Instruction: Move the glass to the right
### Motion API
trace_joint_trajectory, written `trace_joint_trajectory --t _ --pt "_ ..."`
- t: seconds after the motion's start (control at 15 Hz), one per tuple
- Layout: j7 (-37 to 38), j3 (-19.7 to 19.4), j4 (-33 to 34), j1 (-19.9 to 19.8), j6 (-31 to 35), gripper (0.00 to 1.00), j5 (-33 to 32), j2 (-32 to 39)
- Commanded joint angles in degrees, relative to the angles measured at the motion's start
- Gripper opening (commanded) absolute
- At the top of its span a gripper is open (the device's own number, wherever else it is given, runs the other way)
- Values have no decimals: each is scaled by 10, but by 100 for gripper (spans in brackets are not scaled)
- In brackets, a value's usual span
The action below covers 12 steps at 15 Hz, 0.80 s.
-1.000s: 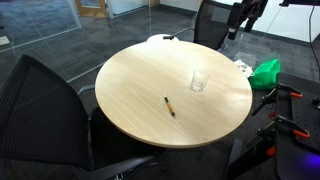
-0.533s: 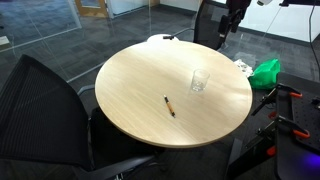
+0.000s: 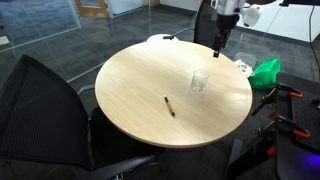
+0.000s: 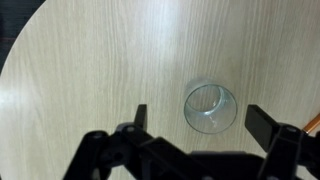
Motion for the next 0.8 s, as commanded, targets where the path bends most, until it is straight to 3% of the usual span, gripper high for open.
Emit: trace_joint_trajectory --t 0.0,0.73 --pt "-6 -4 2 4 -1 100 4 8" --pt "-17 -6 41 7 16 100 -17 72"
